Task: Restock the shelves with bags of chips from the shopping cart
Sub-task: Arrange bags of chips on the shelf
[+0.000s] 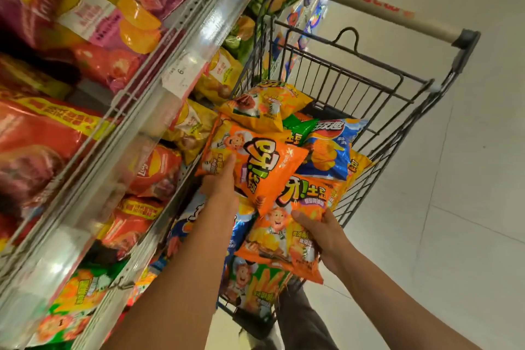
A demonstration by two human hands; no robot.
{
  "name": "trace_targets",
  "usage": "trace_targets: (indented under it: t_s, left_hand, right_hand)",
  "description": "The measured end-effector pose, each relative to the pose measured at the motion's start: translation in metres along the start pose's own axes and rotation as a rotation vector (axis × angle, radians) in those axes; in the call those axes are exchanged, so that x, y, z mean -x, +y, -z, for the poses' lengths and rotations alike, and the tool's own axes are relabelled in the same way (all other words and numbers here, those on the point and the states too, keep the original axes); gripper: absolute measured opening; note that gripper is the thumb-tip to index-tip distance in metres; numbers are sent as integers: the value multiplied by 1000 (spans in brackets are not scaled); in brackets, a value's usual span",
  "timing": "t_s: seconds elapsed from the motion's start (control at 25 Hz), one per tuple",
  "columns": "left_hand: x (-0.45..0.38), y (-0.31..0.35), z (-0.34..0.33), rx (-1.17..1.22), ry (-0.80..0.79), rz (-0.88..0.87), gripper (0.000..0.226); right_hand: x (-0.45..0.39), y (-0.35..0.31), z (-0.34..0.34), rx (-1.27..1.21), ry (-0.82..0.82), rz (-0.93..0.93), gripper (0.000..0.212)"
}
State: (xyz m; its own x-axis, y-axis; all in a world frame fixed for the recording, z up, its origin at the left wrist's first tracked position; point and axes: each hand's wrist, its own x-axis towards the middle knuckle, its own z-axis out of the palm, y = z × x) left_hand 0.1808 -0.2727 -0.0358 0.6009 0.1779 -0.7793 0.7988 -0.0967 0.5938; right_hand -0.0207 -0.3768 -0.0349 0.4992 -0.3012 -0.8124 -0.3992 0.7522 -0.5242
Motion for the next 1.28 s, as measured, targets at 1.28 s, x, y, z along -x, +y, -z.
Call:
trace_targets:
  t_s: [1.28]
  left_hand:
    - [132,-96,189,651,-379,187,52]
  right_hand:
    - [167,73,1,204,-27,412,47]
